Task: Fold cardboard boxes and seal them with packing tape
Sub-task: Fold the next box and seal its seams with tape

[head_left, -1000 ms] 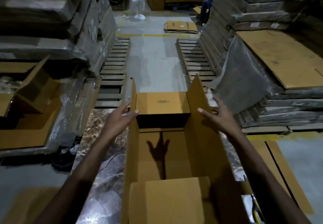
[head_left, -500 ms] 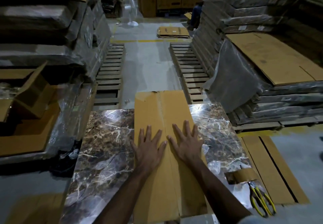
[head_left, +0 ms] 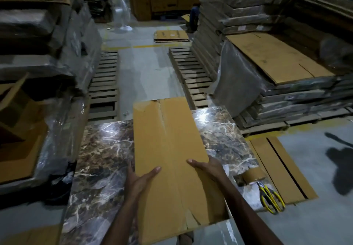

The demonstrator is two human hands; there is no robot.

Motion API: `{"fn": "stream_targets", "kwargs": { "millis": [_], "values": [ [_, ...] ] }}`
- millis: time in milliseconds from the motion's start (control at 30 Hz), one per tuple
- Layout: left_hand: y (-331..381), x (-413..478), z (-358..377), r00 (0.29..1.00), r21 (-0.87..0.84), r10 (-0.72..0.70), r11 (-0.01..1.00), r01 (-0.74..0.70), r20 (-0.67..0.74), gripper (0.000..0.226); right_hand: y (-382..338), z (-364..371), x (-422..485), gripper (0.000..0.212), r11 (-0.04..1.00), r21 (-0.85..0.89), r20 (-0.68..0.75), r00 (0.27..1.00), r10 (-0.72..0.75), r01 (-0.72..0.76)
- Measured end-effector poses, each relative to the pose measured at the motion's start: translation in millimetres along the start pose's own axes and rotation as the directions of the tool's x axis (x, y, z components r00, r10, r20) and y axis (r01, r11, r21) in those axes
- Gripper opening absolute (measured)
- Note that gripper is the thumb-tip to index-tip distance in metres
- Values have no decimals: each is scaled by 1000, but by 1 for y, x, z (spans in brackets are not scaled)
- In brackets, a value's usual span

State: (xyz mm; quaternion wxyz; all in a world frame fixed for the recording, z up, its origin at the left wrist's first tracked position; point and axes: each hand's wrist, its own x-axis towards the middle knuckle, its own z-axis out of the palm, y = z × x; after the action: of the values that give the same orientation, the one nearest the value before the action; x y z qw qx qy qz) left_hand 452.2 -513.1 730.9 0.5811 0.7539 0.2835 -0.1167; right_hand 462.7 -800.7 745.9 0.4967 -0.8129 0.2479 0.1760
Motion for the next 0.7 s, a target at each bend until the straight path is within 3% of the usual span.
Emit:
{"fn": "stream_targets", "kwargs": {
  "millis": [67, 133, 200, 300, 500, 600, 700],
  "values": [
    [-13, 1, -4, 988, -146, -72, 985, 91, 134, 122, 6, -2, -10, 86, 998, 66, 62, 998, 15, -20],
    [-14, -1, -4, 983, -160, -62, 983, 90, 172, 100, 3, -3, -18, 75, 997, 73, 71, 997, 3, -8],
    [-9, -7, -6, 983, -143, -47, 987, 72, 176, 93, 0, -4, -23, 74, 999, 40, 55, 998, -9, 7],
    [9, -21, -10, 988, -29, -15, 999, 20, 155, 88, 5, -14, -26, 85, 999, 7, 27, 998, -54, 54],
    [79, -74, 5, 962, 174, 249, 948, -265, 108, 99, 0, -67, -44, 77, 982, 115, -7, 988, -153, 152],
    [122, -102, 28, 922, 275, 371, 880, -387, 112, 98, -4, -109, -55, 58, 951, 237, -38, 980, -196, 199],
    [162, -127, 66, 884, 311, 456, 829, -464, 105, 95, -1, -162, -54, 63, 927, 298, -91, 973, -211, 229]
  ]
}}
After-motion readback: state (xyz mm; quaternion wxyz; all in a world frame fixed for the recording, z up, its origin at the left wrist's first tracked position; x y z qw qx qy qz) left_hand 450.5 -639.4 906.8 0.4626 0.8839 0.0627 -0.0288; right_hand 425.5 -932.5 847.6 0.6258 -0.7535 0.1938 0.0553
